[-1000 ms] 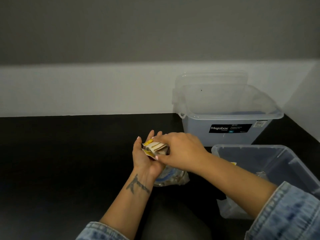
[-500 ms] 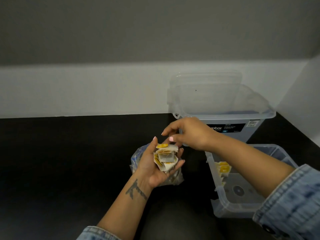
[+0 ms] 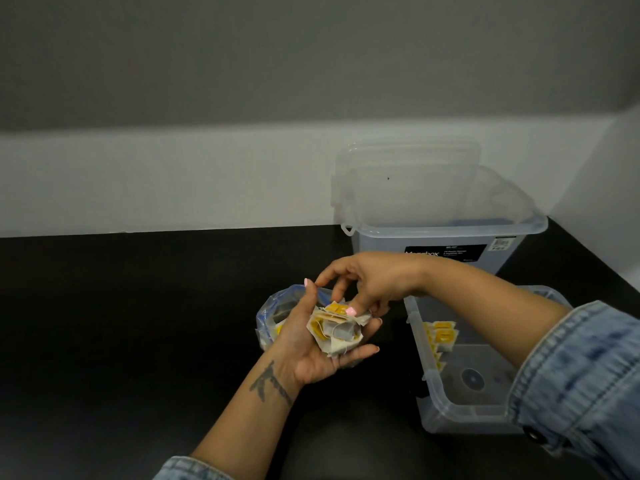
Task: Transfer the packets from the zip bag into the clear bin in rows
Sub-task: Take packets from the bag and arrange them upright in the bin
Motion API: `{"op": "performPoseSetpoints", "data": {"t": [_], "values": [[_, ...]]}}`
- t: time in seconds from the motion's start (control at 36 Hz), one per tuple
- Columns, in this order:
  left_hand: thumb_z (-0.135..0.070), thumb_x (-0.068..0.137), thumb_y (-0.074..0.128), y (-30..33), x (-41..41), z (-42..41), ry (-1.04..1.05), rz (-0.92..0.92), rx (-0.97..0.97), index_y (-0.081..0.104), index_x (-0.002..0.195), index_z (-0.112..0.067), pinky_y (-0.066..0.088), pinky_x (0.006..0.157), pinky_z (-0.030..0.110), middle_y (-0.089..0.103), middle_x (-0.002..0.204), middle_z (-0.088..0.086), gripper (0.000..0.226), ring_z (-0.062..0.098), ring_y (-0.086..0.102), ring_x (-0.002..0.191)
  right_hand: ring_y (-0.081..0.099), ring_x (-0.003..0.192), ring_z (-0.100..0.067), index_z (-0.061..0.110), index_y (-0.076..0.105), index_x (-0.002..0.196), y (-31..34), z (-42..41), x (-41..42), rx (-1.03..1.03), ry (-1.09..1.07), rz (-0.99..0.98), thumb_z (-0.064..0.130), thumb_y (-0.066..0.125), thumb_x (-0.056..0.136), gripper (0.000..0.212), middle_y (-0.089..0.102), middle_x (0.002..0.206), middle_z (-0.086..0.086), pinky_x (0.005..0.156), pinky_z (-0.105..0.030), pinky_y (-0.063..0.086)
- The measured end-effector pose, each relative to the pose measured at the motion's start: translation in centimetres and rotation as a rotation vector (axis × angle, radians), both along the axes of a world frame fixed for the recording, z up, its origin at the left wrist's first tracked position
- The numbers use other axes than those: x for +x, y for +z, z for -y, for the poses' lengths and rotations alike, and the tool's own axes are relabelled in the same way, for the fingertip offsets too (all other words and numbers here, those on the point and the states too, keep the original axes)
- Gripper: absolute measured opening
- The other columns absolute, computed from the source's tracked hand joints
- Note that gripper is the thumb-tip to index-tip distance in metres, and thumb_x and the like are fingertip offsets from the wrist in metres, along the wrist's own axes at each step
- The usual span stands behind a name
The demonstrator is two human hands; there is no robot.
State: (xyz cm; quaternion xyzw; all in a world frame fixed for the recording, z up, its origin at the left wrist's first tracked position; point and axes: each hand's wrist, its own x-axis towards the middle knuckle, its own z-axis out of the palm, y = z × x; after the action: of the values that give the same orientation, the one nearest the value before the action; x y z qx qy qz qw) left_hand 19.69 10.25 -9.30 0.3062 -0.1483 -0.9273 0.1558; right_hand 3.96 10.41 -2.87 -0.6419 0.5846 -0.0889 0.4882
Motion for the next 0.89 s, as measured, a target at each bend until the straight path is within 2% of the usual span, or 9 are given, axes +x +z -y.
{"op": "performPoseSetpoints", "data": {"t": [0.19,0.31,0.42,0.5,0.56,0.69,0.75,0.78,0.89], "values": [[-0.073,0.082,0.035,0.0,-0.2,-0.3,-0.046,-0.073,0.011,0.071,0.102,-0.004,0.055,0.056,0.055,0.066,0.109,0.027,0.080,0.039,0.070,0.080,0.061,0.059,-0.003,0.018,0.048,0.131,0.1,0.0,-0.5,0.025,0.047,-0.004,-0.001,0.065,0.084,0.054,0.061,0.119,-0.010,0.050,-0.016,0.048],[-0.074,0.079,0.036,-0.2,-0.4,-0.3,-0.073,-0.100,0.022,0.065,0.111,-0.002,0.056,0.056,0.055,0.061,0.119,0.029,0.084,0.040,0.070,0.085,0.058,0.054,0.008,0.019,0.058,0.119,0.2,-0.2,-0.8,-0.056,0.047,-0.026,-0.002,0.071,0.078,0.048,0.060,0.108,-0.011,0.053,-0.009,0.045],[-0.072,0.080,0.036,-0.4,-0.3,-0.2,-0.065,-0.120,0.013,0.069,0.108,0.000,0.056,0.061,0.056,0.061,0.118,0.028,0.084,0.040,0.069,0.086,0.060,0.072,-0.001,0.021,0.064,0.106,0.6,-0.3,-1.0,-0.096,0.013,-0.056,0.005,0.076,0.075,0.037,0.062,0.093,0.003,0.061,-0.013,0.048],[-0.068,0.083,0.040,-0.6,-0.1,0.1,-0.060,-0.134,0.034,0.062,0.121,-0.005,0.053,0.069,0.058,0.058,0.125,0.026,0.078,0.041,0.068,0.092,0.060,0.076,-0.004,0.022,0.066,0.099,0.9,-0.2,-1.3,-0.132,-0.026,-0.080,0.010,0.073,0.080,0.023,0.066,0.097,0.002,0.061,-0.017,0.048],[-0.061,0.083,0.044,-0.6,0.1,0.2,-0.044,-0.141,0.039,0.061,0.121,-0.005,0.052,0.072,0.058,0.058,0.125,0.025,0.070,0.041,0.068,0.092,0.059,0.077,-0.005,0.023,0.067,0.095,1.0,-0.1,-1.4,-0.152,-0.043,-0.085,0.014,0.070,0.084,0.015,0.068,0.098,0.000,0.063,-0.018,0.048],[-0.046,0.080,0.048,-1.0,0.0,0.5,0.013,-0.182,0.033,0.058,0.125,-0.006,0.051,0.073,0.059,0.058,0.127,0.023,0.061,0.041,0.068,0.092,0.055,0.066,-0.005,0.025,0.066,0.087,2.8,-0.8,-1.4,-0.193,-0.077,-0.156,0.018,0.067,0.087,0.007,0.065,0.084,0.007,0.059,-0.017,0.046],[-0.044,0.081,0.046,-0.5,-4.3,-2.2,-0.110,-0.126,0.085,0.054,0.131,-0.009,0.051,0.074,0.059,0.058,0.127,0.022,0.061,0.040,0.068,0.091,0.053,0.060,-0.003,0.026,0.066,0.084,3.5,-5.5,-5.9,-0.245,-0.234,-0.155,0.018,0.068,0.086,0.009,0.064,0.080,0.009,0.056,-0.016,0.045],[-0.043,0.082,0.044,-0.7,-4.3,-2.1,-0.089,-0.127,0.061,0.054,0.131,-0.010,0.051,0.074,0.059,0.059,0.125,0.022,0.060,0.040,0.068,0.091,0.053,0.058,-0.002,0.027,0.066,0.084,3.7,-5.6,-6.2,-0.267,-0.241,-0.130,0.018,0.069,0.085,0.010,0.065,0.078,0.009,0.056,-0.016,0.045],[-0.040,0.082,0.042,-0.6,-3.9,-1.3,-0.037,-0.181,-0.014,0.061,0.122,-0.013,0.053,0.070,0.057,0.064,0.118,0.020,0.052,0.036,0.069,0.091,0.057,0.057,0.002,0.021,0.069,0.083,5.3,-6.6,-6.9,-0.349,-0.302,-0.059,0.010,0.073,0.081,0.011,0.067,0.070,0.011,0.056,-0.015,0.049]]}}
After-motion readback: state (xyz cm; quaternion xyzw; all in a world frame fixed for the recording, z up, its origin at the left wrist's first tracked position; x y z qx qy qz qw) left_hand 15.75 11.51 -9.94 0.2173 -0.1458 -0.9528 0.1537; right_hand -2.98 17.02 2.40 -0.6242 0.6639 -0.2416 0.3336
